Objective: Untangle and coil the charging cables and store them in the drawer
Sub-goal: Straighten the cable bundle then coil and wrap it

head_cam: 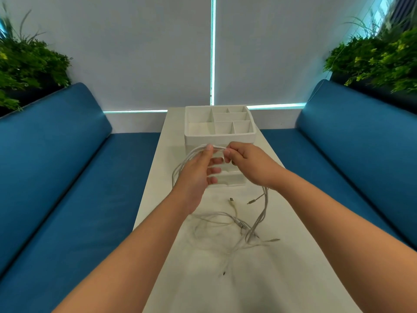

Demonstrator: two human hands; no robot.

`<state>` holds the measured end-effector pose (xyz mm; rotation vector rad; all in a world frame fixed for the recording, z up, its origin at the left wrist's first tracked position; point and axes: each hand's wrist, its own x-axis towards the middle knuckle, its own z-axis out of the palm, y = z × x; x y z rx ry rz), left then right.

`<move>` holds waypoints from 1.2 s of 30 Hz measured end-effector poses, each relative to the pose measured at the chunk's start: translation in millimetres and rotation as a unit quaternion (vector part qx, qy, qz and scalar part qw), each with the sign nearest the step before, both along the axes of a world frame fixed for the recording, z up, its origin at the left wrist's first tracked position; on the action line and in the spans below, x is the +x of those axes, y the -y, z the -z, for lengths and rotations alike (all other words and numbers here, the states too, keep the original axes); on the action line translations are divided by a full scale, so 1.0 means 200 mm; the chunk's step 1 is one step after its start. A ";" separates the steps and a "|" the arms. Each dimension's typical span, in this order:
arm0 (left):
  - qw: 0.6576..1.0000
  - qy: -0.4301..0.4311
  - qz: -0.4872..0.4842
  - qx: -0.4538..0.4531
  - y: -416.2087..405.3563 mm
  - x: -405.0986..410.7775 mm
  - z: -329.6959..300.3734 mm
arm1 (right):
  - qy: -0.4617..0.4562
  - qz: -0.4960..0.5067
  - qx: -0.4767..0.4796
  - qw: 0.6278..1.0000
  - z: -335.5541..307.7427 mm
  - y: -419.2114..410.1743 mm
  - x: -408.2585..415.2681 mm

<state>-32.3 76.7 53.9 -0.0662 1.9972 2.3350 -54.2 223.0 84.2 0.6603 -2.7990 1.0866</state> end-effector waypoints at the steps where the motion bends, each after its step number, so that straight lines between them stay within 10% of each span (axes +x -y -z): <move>1: 0.998 0.025 0.036 -0.045 0.01 0.01 -0.02 | 0.003 0.005 -0.005 1.000 -0.01 -0.01 -0.01; 9: 0.853 -0.347 -0.116 -0.373 0.10 -0.03 -0.10 | 0.043 -0.038 -0.055 0.997 -0.10 -0.07 -0.03; 15: 0.966 -0.168 0.066 -0.187 0.12 -0.10 -0.16 | 0.081 -0.039 -0.181 0.979 -0.13 -0.09 -0.05; 23: 0.972 -0.121 0.101 -0.176 0.12 -0.08 -0.07 | 0.129 -0.014 -0.322 0.938 -0.11 -0.09 -0.05; 36: 0.988 -0.127 0.035 -0.077 0.15 -0.10 -0.09 | 0.214 0.004 -0.283 0.935 -0.01 -0.13 -0.03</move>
